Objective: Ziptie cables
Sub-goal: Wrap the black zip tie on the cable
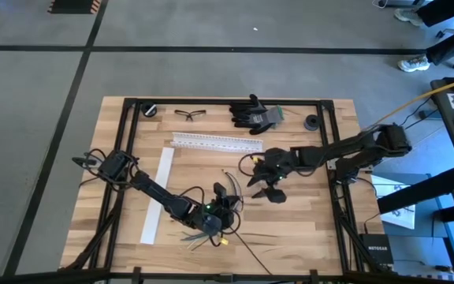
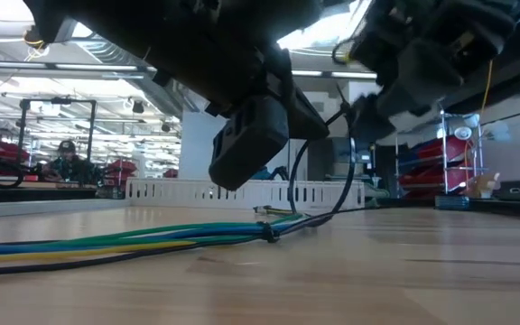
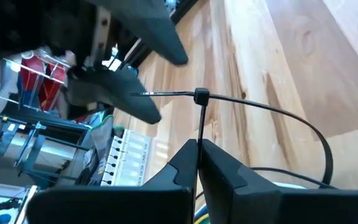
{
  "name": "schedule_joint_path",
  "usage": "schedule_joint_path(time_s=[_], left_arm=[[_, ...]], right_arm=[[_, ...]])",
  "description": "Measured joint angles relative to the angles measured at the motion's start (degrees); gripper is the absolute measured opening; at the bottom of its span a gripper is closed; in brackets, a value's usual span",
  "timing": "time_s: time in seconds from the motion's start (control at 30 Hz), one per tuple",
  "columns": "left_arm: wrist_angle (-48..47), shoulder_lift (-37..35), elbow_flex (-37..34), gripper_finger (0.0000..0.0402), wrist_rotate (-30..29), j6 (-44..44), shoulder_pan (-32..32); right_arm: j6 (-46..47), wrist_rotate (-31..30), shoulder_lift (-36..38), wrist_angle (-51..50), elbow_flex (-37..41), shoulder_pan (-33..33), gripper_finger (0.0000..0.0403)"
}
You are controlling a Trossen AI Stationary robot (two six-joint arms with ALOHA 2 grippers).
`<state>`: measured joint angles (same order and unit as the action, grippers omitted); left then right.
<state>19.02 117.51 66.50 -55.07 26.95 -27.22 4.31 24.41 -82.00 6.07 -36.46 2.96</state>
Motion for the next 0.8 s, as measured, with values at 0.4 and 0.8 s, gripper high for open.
schedule_joint_path(time_s=[0.4, 0.8], left_arm=[[0.0, 0.0, 0.0, 0.0, 0.0, -1.0, 0.0], [-0.4, 0.0, 0.0, 0.0, 0.0, -1.3, 0.1]], right_arm=[[0.4, 0.5, -7.0, 19.5, 2.0, 4.2, 0.0169], [2.0, 3.2, -7.2, 22.2, 1.9, 4.2, 0.0081]])
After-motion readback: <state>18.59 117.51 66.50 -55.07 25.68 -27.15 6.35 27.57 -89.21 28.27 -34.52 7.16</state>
